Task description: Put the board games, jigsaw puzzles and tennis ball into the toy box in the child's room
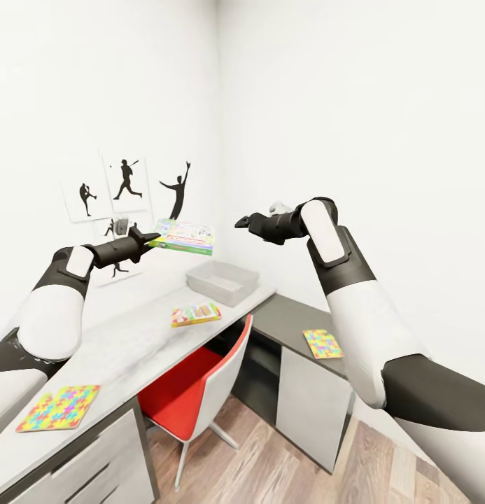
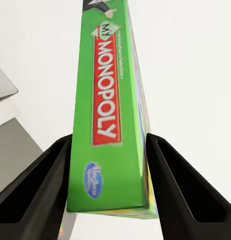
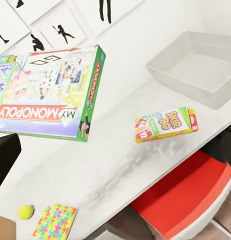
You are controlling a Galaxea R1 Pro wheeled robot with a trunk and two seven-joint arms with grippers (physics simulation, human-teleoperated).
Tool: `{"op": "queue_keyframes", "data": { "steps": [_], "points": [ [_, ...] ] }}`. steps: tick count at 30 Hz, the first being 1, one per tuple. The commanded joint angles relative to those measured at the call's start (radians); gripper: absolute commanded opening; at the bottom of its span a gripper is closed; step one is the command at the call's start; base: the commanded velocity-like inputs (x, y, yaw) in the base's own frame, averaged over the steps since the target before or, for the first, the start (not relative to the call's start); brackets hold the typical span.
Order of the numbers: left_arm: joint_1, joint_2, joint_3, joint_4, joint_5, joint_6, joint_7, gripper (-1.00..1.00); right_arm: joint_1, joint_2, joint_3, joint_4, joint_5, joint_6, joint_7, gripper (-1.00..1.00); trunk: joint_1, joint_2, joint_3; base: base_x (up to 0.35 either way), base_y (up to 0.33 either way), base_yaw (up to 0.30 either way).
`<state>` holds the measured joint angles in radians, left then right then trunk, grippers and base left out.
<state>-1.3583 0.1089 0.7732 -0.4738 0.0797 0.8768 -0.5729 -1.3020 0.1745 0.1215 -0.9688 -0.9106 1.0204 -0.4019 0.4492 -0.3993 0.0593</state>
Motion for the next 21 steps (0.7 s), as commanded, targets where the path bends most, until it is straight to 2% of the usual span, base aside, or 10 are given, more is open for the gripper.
{"op": "queue_keyframes", "data": {
  "steps": [1, 11, 21],
  "points": [
    [-0.001, -0.001, 0.005, 0.000, 0.009, 0.007, 0.004, -1.00, 0.000, 0.000, 0.000, -0.001, -0.010, 0.001, -0.010, 1.00, 0.001, -0.001, 0.000, 0.246, -0.163, 0.215],
    [-0.001, -0.006, 0.005, 0.000, 0.009, -0.003, 0.004, -1.00, 0.000, 0.000, 0.001, -0.001, -0.011, 0.003, -0.009, 1.00, 0.001, -0.001, 0.000, 0.209, -0.052, 0.037],
    [-0.001, -0.009, 0.006, 0.000, 0.009, -0.004, 0.004, -1.00, 0.000, 0.000, 0.001, -0.001, -0.011, 0.003, -0.009, 1.00, 0.001, -0.001, 0.000, 0.197, -0.195, 0.007]
  ]
}}
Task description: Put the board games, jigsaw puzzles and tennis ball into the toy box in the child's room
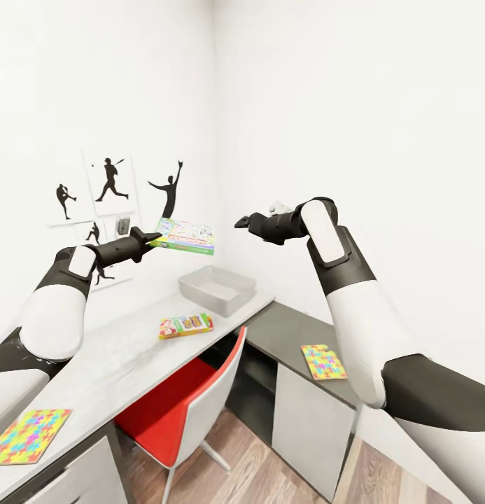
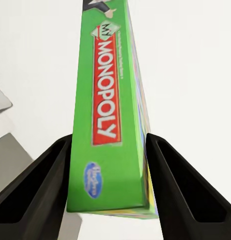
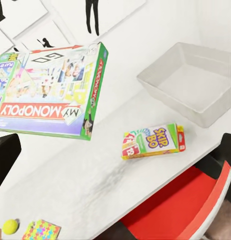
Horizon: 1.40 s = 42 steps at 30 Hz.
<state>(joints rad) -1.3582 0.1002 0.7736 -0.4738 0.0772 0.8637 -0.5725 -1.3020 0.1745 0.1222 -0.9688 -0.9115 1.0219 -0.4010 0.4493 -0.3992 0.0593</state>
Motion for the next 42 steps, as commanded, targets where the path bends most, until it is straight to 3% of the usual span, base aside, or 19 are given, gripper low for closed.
{"op": "queue_keyframes", "data": {
  "steps": [1, 18, 27, 42],
  "points": [
    [-0.001, 0.000, 0.005, 0.000, 0.012, 0.009, 0.003, -1.00, 0.000, 0.000, 0.000, -0.001, -0.010, 0.001, -0.010, 1.00, 0.001, -0.001, 0.000, 0.166, -0.156, 0.128],
    [-0.001, -0.014, 0.006, 0.000, 0.011, 0.009, 0.003, -1.00, 0.000, 0.000, -0.001, 0.001, -0.010, 0.002, -0.010, 1.00, 0.001, -0.001, 0.000, 0.032, -0.106, 0.260],
    [-0.001, -0.018, 0.005, 0.000, 0.010, 0.009, 0.003, -1.00, 0.000, 0.000, 0.000, 0.000, -0.010, 0.003, -0.010, 1.00, 0.001, -0.001, 0.000, 0.030, -0.033, 0.050],
    [-0.001, -0.018, 0.005, 0.000, 0.010, 0.009, 0.003, -1.00, 0.000, 0.000, 0.001, -0.001, -0.010, 0.003, -0.010, 1.00, 0.001, -0.001, 0.000, 0.219, -0.122, 0.099]
  ]
}}
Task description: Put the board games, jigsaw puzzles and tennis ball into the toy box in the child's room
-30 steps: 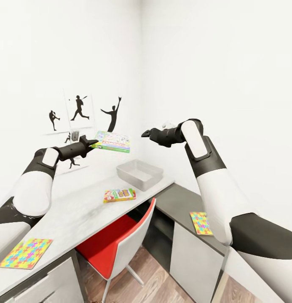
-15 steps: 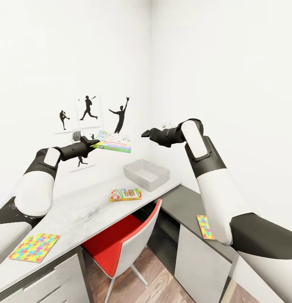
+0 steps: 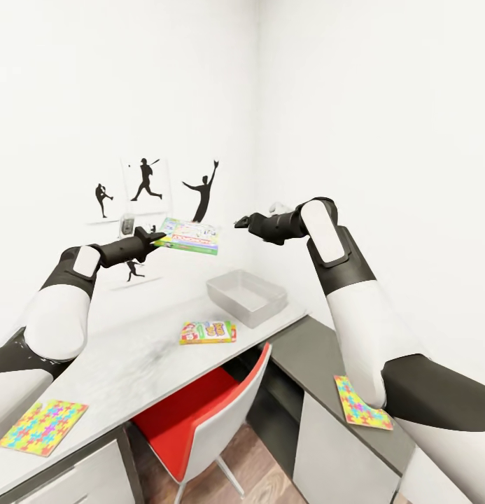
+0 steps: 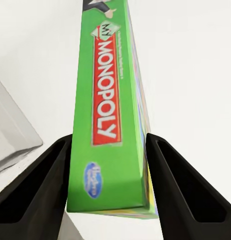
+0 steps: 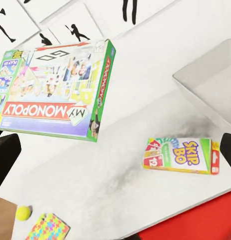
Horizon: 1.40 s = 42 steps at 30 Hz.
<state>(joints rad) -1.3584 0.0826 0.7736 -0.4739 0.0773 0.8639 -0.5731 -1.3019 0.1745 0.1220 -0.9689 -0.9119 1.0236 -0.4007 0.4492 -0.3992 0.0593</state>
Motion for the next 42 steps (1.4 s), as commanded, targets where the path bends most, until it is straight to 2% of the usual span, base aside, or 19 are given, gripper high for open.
{"op": "queue_keyframes", "data": {
  "steps": [1, 16, 42],
  "points": [
    [-0.001, 0.000, 0.004, 0.000, 0.010, 0.009, 0.004, -1.00, 0.000, 0.000, 0.001, -0.001, -0.010, 0.001, -0.010, 1.00, 0.001, -0.001, 0.000, 0.235, 0.029, 0.152],
    [-0.001, -0.001, 0.006, 0.000, 0.010, 0.008, 0.004, -1.00, 0.000, 0.000, -0.001, 0.001, -0.010, 0.001, -0.009, 1.00, 0.001, -0.001, 0.000, 0.255, -0.029, 0.020],
    [-0.001, -0.006, 0.006, 0.000, 0.010, 0.009, 0.004, -1.00, 0.000, 0.000, -0.001, 0.000, -0.010, 0.001, -0.005, 1.00, 0.001, -0.001, 0.008, 0.121, -0.035, -0.026]
  ]
}}
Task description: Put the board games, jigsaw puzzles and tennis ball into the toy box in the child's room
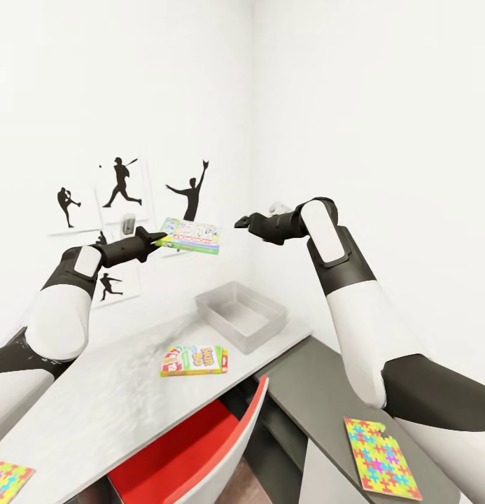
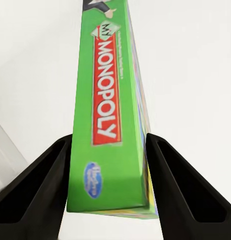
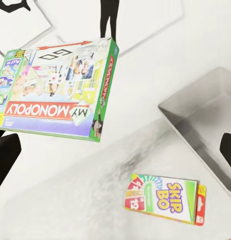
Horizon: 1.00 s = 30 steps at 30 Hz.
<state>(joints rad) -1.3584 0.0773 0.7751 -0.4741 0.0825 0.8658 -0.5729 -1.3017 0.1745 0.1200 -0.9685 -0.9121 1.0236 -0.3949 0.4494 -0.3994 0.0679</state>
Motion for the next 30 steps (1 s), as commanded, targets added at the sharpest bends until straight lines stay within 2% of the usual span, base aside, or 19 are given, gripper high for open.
{"op": "queue_keyframes", "data": {
  "steps": [1, 30],
  "points": [
    [-0.001, 0.000, 0.004, 0.000, 0.005, 0.007, 0.004, -1.00, 0.000, 0.000, 0.000, 0.000, -0.010, 0.001, -0.010, 1.00, 0.001, -0.001, -0.001, 0.141, 0.023, 0.000],
    [-0.001, -0.001, 0.005, -0.001, 0.005, 0.007, 0.004, -1.00, 0.001, 0.000, -0.002, 0.002, -0.008, 0.003, -0.015, 1.00, 0.001, -0.001, -0.001, 0.065, 0.022, 0.000]
  ]
}}
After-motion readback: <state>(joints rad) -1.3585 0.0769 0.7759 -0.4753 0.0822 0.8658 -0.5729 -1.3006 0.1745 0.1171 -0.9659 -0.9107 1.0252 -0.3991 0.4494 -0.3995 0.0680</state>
